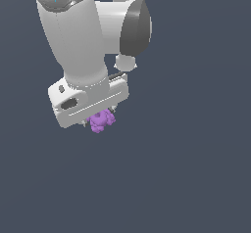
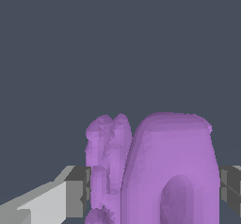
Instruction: Pick up the object and move it to a goal position.
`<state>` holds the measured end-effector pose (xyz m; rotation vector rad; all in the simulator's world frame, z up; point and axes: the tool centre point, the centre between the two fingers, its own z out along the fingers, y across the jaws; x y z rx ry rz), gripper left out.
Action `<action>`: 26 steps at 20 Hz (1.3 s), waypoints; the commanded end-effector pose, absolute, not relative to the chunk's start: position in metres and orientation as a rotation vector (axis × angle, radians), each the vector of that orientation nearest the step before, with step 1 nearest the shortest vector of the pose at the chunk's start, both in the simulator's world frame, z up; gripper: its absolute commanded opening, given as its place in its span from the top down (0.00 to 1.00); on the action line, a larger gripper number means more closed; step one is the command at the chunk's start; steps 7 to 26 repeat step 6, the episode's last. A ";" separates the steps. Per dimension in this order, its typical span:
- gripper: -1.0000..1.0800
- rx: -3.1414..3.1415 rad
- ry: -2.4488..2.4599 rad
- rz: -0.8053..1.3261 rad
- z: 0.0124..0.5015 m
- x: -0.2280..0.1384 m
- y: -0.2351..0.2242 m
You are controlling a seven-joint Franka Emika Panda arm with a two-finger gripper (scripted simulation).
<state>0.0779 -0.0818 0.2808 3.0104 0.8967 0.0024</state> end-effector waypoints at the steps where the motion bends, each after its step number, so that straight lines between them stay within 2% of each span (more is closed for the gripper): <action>1: 1.00 3.011 0.897 0.000 0.284 0.078 -0.082; 26: 1.00 3.011 0.897 0.000 0.282 0.079 -0.082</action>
